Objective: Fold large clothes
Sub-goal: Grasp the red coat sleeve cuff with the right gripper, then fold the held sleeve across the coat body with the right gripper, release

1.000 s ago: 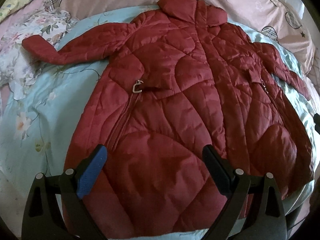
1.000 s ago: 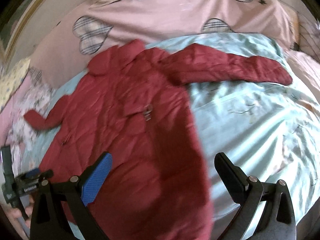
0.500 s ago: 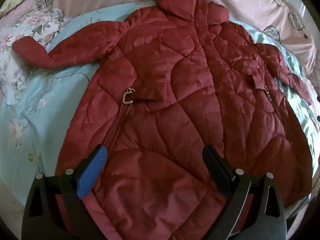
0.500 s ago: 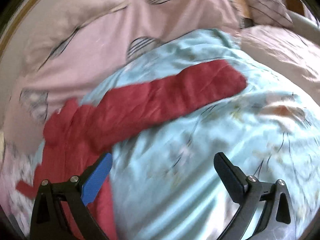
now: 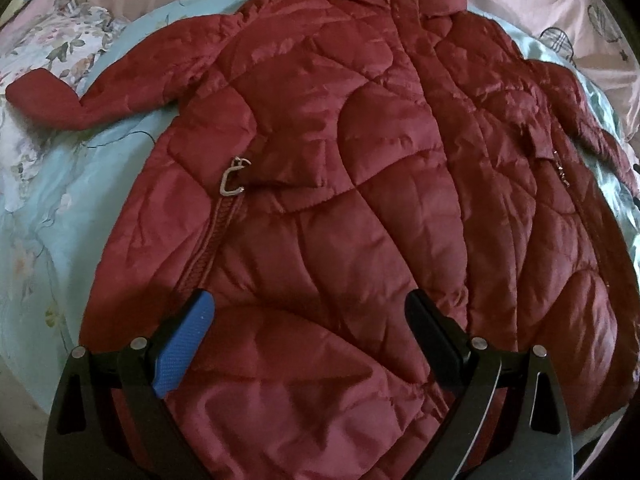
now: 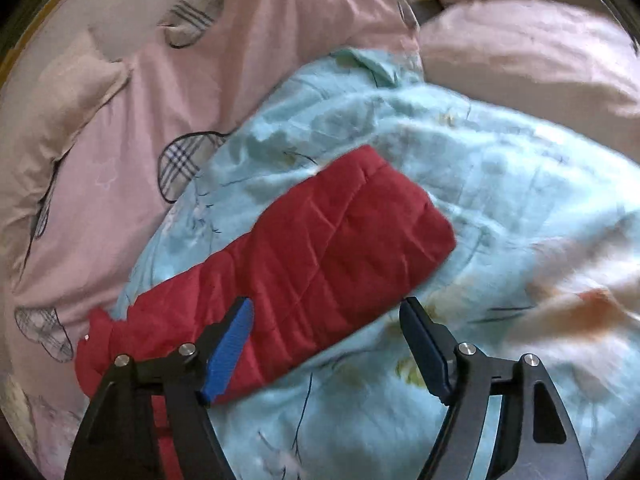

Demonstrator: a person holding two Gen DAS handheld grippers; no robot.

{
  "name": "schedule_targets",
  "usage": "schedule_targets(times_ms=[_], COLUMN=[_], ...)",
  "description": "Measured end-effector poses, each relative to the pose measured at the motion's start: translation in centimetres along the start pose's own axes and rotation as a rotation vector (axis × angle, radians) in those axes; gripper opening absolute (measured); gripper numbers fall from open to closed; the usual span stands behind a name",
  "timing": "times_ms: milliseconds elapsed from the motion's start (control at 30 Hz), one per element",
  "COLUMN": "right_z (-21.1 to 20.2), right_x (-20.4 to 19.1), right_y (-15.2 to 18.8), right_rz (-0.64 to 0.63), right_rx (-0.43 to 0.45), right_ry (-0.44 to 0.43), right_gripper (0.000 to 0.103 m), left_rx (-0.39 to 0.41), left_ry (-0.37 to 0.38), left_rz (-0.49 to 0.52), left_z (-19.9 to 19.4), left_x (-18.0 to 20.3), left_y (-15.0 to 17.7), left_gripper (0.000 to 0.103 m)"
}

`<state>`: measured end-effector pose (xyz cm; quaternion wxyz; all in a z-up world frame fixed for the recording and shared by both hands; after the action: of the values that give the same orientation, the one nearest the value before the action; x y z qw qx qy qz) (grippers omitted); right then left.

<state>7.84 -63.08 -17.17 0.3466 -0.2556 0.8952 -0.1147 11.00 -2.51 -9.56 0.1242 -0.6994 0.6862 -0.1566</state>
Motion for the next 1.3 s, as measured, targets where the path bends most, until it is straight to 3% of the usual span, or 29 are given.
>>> schedule_targets(times_ms=[133,233,300,367,567,800,933,1100,1300], right_z=[1.4,1.6,1.4,0.9,-2.1,-5.3,-6.2,-6.0,-5.7], right_x=[0.8,0.5,0.2,-0.5,-4.4,-13.7,-20.2,-28.0,-36.3], right_y=[-0.4,-0.7,-0.8,-1.0,-1.2,0.3,2.6,7.1,13.2], right_rz=[0.029,0.020,0.013,-0.010,-0.103,-0.280,-0.366,-0.438,-0.562], right_rx=[0.001,0.011,0.022,0.048,0.121,0.133,0.092,-0.019,-0.123], right_ry=[-0.005,-0.009,-0.026,-0.038,-0.125,-0.284,-0.407,-0.572,-0.661], right_gripper=[0.065,0.041,0.017,0.011,0.008,0.007,0.007,0.007,0.007], left_rx=[-0.017,-0.028,-0.031,-0.025,-0.013,0.001,0.011,0.032,0.068], left_ry=[-0.011,-0.018,-0.017,-0.009,0.006,0.028,0.058,0.095,0.126], left_rz=[0.008,0.009,0.005,0.006,0.005,-0.001,-0.019,-0.061,-0.118], left_z=[0.5,0.7,0.8,0.7,0.3,-0.7,-1.2,-1.9,-3.0], left_x=[0.2,0.2,0.2,0.3,0.3,-0.2,-0.9,-2.6,-5.1], left_y=[0.1,0.1,0.1,0.0,0.0,-0.1,-0.5,-1.6,-2.8], left_gripper=[0.097,0.097,0.097,0.097,0.097,0.097,0.097,0.097,0.097])
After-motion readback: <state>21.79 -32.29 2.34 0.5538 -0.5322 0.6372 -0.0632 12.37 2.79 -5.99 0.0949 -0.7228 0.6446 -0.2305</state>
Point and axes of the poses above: each gripper's, at about its wrist camera, not at the fingertips, and z roughly the way its jaws point, x to its right, y to its underside, the point moved 4 cm from there along z, roughly the way its jaws point, and after that the axes turned 8 degrees about -z, right-handed, at the moved point
